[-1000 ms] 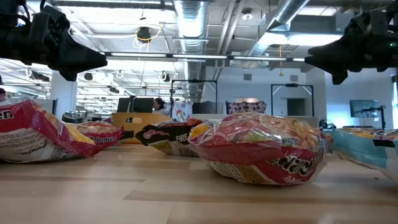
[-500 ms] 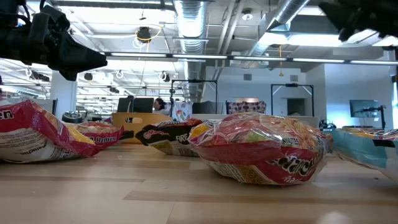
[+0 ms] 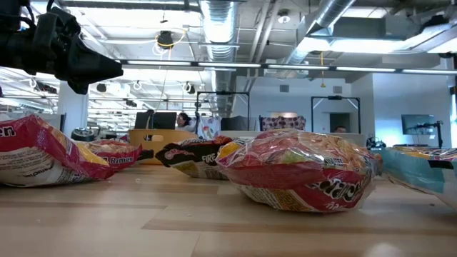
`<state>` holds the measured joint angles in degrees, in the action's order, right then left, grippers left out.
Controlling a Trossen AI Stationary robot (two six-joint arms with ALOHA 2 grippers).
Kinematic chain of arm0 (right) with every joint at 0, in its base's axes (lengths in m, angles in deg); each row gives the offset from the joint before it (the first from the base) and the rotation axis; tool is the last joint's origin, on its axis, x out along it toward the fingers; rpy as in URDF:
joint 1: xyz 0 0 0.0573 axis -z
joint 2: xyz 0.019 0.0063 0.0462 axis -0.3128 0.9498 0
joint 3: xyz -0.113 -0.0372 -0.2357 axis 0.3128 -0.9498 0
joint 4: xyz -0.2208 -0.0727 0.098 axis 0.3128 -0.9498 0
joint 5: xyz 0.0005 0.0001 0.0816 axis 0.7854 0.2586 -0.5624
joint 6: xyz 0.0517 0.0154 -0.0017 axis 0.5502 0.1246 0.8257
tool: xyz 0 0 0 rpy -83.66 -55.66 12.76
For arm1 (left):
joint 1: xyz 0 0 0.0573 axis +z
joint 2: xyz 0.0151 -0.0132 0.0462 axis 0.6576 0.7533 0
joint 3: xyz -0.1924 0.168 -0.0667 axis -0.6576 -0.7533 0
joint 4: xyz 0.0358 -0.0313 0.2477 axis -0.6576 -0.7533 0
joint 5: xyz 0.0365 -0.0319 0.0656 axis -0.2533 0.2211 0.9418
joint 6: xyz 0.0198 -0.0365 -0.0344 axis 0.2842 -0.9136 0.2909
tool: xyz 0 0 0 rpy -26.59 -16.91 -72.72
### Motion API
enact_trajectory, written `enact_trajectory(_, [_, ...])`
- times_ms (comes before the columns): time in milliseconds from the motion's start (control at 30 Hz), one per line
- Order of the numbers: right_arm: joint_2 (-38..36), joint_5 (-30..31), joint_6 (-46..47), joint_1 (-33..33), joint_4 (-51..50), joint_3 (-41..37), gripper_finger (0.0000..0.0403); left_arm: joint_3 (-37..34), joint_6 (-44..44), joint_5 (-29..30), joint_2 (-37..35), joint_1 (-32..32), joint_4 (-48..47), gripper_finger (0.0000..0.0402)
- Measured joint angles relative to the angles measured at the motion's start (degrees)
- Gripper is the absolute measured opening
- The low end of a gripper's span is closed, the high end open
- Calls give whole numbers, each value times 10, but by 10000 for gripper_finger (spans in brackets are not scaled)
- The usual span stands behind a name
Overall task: Sort Maruchan noodles
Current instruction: Put the red noodle pack into the white bin
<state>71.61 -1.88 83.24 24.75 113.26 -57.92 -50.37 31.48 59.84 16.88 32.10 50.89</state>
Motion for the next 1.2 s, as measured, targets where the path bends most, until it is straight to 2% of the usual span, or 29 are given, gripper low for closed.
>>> enact_trajectory(167, [72, 8, -2, 0, -83, 60, 244, 0, 0, 0, 0, 0, 0, 102])
enact_trajectory(300, [128, 45, 0, 0, -152, 96, 244, 0, 0, 0, 0, 0, 0, 102])
enact_trajectory(533, [205, 77, 47, 0, -274, 132, 244, 0, -2, 0, 0, 0, 0, 102])
enact_trajectory(967, [319, 81, 157, 0, -369, 134, 244, 0, -10, 0, 0, 0, 0, 102])
enact_trajectory(1200, [406, 80, 216, 0, -375, 134, 244, 0, -20, 0, 0, 0, 0, 102])
